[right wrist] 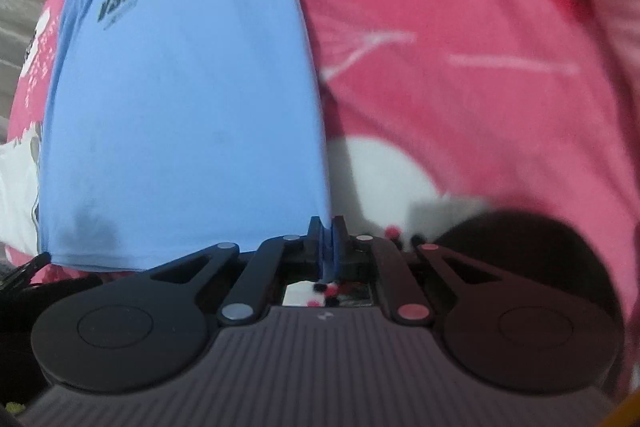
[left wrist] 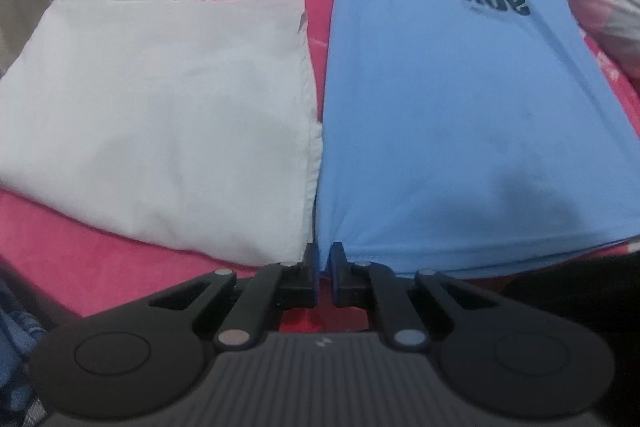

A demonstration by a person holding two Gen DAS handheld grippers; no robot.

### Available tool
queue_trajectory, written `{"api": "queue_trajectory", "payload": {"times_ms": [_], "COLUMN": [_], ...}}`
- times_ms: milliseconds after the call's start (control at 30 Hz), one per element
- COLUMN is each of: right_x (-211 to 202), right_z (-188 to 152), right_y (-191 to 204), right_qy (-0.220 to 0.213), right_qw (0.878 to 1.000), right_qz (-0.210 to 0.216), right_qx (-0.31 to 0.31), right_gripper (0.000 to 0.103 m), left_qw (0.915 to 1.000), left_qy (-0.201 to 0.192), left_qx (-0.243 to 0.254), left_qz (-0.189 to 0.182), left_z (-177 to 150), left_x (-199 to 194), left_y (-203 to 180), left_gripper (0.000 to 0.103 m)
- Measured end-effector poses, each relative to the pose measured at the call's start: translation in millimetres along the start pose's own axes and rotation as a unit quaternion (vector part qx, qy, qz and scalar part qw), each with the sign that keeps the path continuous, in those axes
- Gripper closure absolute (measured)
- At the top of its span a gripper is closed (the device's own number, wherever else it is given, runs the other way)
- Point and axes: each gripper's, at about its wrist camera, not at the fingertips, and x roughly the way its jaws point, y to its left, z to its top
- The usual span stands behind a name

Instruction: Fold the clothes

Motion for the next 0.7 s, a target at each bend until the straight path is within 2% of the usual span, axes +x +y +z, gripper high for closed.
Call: {"api": "queue_trajectory", "payload": {"times_ms": [267,333,467,533,567,700], "right_x": [23.6,19.0,-20.1,-44.6,-54.6,-63.9], "right_z": [-5.0,-4.3,-10.3,-11.1,-3.9,16.7], "right_y": [15.1,19.1,27.2,29.6,29.5,64.3], "right_qy": [0.025,0.02,-0.036,-0.071,-0.089,-0.15], "right_qw": [0.999,0.999,0.995,0.992,0.991,0.982], "right_qz": [-0.028,-0.042,-0.078,-0.083,-0.079,-0.006], "right_qx": [-0.022,-0.029,-0.059,-0.065,-0.069,-0.115], "right_gripper": [0.097,0.094,0.074,0.073,0.073,0.073], "left_qw": [0.9975,0.9976,0.9987,0.9992,0.9992,0.9953], "left_qy": [-0.009,-0.007,-0.006,-0.016,-0.026,-0.094], "left_qx": [0.067,0.068,0.051,0.027,0.013,-0.021], "left_qz": [0.021,0.012,0.009,0.023,0.027,0.01], "left_z": [-6.4,-5.6,-7.4,-2.8,3.6,52.5], "left_x": [6.8,-0.9,-30.1,-46.7,-54.6,-71.0], "left_y": [-9.2,-7.5,2.9,11.0,15.0,19.1], "left_gripper": [0.095,0.089,0.086,0.082,0.081,0.076]}}
